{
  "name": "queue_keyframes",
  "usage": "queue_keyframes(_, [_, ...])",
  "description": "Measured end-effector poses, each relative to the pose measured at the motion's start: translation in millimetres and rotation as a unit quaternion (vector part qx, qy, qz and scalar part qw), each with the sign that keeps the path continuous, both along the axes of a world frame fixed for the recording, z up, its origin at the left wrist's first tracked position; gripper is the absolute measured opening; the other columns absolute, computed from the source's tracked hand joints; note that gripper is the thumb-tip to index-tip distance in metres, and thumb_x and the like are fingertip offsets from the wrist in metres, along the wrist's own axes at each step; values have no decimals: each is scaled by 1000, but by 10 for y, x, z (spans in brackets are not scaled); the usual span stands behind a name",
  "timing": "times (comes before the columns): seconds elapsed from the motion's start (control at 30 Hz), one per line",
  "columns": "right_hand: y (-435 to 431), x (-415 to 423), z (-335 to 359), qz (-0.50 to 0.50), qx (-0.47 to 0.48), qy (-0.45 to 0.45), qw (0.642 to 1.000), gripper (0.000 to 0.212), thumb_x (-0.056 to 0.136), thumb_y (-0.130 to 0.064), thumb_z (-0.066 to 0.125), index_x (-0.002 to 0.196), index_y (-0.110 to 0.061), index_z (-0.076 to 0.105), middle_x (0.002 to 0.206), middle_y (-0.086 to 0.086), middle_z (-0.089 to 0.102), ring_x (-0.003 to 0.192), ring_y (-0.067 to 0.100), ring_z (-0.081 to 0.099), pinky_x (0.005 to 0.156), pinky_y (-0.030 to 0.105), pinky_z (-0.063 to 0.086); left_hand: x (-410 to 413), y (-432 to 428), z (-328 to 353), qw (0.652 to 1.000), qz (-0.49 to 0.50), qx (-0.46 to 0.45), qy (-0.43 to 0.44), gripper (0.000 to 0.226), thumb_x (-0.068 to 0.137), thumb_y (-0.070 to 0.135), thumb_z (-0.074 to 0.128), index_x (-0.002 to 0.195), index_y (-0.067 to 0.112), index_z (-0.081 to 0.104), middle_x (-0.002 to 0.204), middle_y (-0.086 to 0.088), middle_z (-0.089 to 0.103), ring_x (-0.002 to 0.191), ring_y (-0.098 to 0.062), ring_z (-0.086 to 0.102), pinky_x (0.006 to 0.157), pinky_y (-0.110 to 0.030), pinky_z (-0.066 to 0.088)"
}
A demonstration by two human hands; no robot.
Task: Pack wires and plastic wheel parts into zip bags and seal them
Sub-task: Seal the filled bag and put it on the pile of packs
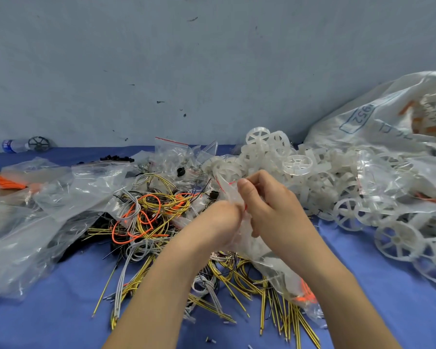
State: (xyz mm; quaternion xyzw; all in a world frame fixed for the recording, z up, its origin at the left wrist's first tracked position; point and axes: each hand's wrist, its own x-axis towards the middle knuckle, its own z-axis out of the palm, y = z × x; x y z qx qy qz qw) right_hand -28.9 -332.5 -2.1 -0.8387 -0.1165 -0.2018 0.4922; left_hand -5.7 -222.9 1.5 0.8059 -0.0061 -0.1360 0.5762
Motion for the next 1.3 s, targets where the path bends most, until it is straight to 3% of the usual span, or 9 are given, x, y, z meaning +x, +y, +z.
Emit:
queue_keyframes(0.13, [18, 14, 19, -7, 12, -10, 1000, 24, 100, -39, 49, 79, -28, 51, 63, -11, 52, 66, 19, 55, 69, 42, 49, -61, 127, 16, 977, -110, 151, -99, 34, 98, 14, 42, 68, 20, 57, 56, 10, 60, 60, -4, 55, 66, -22, 45])
queue_keyframes(0.27, [89, -30, 34, 1, -16, -27, 1000, 27, 99, -37, 51, 75, -26, 49, 60, -12, 50, 62, 8, 45, 63, 35, 38, -185, 308, 82, 952, -228, 199, -42, 15, 87, 6, 54, 93, 15, 65, 84, -2, 73, 83, -24, 72, 76, -31, 58])
queue_keyframes(0.37, [161, -70, 62, 26, -21, -38, 999, 25, 98, -37, 51, 76, -28, 49, 61, -12, 52, 60, 7, 47, 63, 34, 40, -209, 171, 176, 841, -275, 450, -123, 21, 93, 7, 54, 111, 2, 62, 103, -14, 66, 103, -30, 63, 70, -19, 45])
queue_keyframes(0.47, [211, -106, 71, 29, -61, -68, 995, 21, 99, -38, 50, 81, -29, 52, 66, -13, 54, 63, 7, 47, 66, 33, 41, -186, -19, 130, 747, -303, 582, -108, 33, 98, 5, 41, 123, -11, 54, 128, -27, 57, 124, -34, 50, 102, -34, 33])
queue_keyframes(0.63, [66, -31, 98, -22, -5, -88, 996, 25, 99, -36, 52, 75, -29, 49, 62, -15, 55, 63, 2, 49, 62, 25, 39, -179, 156, 201, 862, -207, 430, -171, 17, 96, 22, 50, 102, 12, 63, 101, -8, 68, 92, -24, 62, 66, -25, 40])
queue_keyframes(0.8, [-101, 0, 168, -29, 108, -78, 991, 27, 101, -35, 53, 77, -24, 54, 55, -14, 49, 54, 11, 46, 56, 34, 41, -318, 387, 485, 897, -181, 349, -203, 49, 96, 60, 36, 90, 25, 70, 53, 13, 57, 40, 2, 44, 41, -15, 33])
queue_keyframes(0.9, [-230, 13, 230, -35, 167, -61, 984, 27, 100, -34, 55, 82, -15, 60, 54, -10, 48, 50, 13, 47, 50, 30, 43, -418, 510, 552, 889, -200, 349, -219, 49, 76, 83, 38, 106, 52, 61, 103, 33, 65, 92, 18, 54, 92, -22, 46])
queue_keyframes(1.03, [-351, 20, 250, 2, 208, -24, 978, 24, 99, -30, 57, 87, -10, 64, 52, -8, 46, 40, 9, 42, 39, 19, 39, -404, 467, 505, 830, -135, 441, -313, 16, 94, 51, 48, 96, 40, 59, 122, 20, 57, 134, -3, 34, 120, -50, -5])
queue_keyframes(1.3, [-441, 22, 290, 69, 299, 16, 952, 31, 94, -46, 55, 90, -23, 76, 73, -5, 64, 57, 11, 56, 53, 22, 48, -520, 329, 644, 755, 5, 344, -559, 19, 96, 33, 56, 97, 19, 69, 82, 6, 68, 93, -19, 61, 118, -48, 20])
